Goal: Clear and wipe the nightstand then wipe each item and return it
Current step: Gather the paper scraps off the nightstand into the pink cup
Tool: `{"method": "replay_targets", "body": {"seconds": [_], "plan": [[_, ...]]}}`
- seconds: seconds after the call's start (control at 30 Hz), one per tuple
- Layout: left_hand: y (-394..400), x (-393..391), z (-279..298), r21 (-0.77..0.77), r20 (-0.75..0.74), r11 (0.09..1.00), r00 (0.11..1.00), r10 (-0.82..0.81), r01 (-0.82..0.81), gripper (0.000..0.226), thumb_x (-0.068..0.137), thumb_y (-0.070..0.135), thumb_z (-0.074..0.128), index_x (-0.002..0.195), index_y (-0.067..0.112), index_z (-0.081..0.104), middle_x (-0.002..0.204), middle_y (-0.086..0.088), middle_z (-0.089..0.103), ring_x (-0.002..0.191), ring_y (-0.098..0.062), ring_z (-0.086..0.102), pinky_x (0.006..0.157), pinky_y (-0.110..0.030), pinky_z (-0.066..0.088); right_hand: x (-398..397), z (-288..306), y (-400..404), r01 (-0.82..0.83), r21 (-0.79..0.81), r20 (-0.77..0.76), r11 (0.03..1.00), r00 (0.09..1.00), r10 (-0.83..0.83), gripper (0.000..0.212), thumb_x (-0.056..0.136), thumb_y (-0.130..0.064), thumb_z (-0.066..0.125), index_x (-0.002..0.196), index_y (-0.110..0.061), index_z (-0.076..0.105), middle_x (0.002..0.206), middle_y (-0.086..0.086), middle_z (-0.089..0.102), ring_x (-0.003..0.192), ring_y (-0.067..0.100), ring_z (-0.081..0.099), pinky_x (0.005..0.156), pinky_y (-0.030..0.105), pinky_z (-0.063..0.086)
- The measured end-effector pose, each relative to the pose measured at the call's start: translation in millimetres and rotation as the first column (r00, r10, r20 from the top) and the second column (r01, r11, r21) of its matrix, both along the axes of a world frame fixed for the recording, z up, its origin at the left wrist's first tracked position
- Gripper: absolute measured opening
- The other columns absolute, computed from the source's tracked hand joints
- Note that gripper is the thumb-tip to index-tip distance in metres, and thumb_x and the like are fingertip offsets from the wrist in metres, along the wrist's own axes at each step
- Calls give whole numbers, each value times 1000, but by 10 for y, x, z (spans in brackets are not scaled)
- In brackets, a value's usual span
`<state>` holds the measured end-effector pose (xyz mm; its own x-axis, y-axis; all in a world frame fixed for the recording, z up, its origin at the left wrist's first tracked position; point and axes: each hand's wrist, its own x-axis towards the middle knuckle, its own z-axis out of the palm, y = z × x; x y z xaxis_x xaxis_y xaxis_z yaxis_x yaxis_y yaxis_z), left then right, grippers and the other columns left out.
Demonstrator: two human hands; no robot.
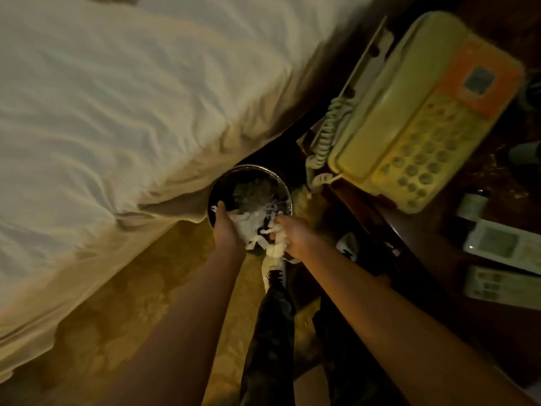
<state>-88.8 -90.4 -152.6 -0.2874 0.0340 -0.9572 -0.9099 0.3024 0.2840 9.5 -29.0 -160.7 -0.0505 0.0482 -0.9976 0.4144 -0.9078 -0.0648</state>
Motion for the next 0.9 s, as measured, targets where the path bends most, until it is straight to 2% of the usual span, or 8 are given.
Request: {"method": "replay_targets", "body": {"seconds": [0.13, 0.2, 0.3, 0.47, 0.63, 0.7, 0.8, 0.9], "plan": [[-93, -140, -292, 105, 11, 987, 993, 121, -122, 52, 96, 51, 40, 135, 17, 45, 141, -6, 47, 125, -27, 48, 106, -43, 38, -187, -279, -37, 112, -13, -35, 994, 993, -113, 22, 97, -14, 45, 115, -4, 54, 98, 10, 55, 74, 19, 54, 57, 26, 46], [-131, -223, -345, 39, -16, 997, 998, 66, -66, 59, 95, 55, 39, 140, 17, 42, 140, -3, 47, 126, -24, 46, 106, -42, 37, -276, -348, -39, 219, -30, -73, 975, 973, -221, 27, 97, -17, 48, 119, -4, 53, 98, 11, 57, 89, 24, 60, 58, 27, 52], [-136, -286, -298, -8, -33, 999, 998, -50, 50, 64, 95, 57, 33, 144, 16, 35, 149, -6, 35, 138, -27, 32, 110, -47, 25, -320, -342, -21, 380, -95, -148, 920, 909, -390, 41, 97, -29, 49, 134, -10, 43, 123, 14, 49, 123, 34, 49, 89, 40, 48], [-201, -301, -92, 19, -10, 972, 972, -235, 235, 51, 100, 43, 35, 140, 11, 40, 140, -10, 47, 129, -24, 44, 102, -44, 34, -160, -93, 80, 340, -90, -205, 936, 914, -351, 47, 99, -37, 42, 139, -11, 40, 140, 18, 42, 130, 35, 41, 104, 47, 38], [-173, -147, 320, -4, -99, 910, 906, -412, 414, 34, 98, 22, 43, 127, 8, 52, 111, -11, 64, 103, -24, 62, 90, -37, 49, 280, 404, 137, 133, -27, -187, 991, 973, -136, 32, 102, -21, 36, 124, -2, 50, 96, 15, 62, 90, 26, 62, 84, 37, 50], [-116, -9, 550, -35, -143, 872, 861, -487, 488, 31, 97, 21, 46, 123, 7, 57, 110, -12, 64, 101, -26, 62, 90, -38, 50, 516, 614, 162, -32, 36, -122, 999, 992, 37, 27, 101, -15, 35, 115, -3, 54, 80, 9, 59, 71, 17, 57, 71, 30, 50], [42, 248, 964, -17, -186, 824, 808, -560, 567, 23, 98, 17, 45, 114, 9, 61, 96, -6, 64, 83, -17, 62, 70, -26, 51, 878, 926, 205, -127, 101, -83, 987, 987, 136, 23, 98, -9, 37, 88, -6, 58, 67, 6, 54, 43, 9, 50, 43, 19, 41], [248, 548, 1274, -6, -233, 734, 713, -661, 679, 20, 97, 15, 47, 105, 11, 64, 84, -2, 65, 69, -13, 58, 60, -23, 45, 1282, 1267, 291, -88, 157, -116, 984, 988, 107, 23, 95, -9, 42, 79, -9, 59, 58, 3, 54, 38, 10, 45, 40, 17, 34]]}}
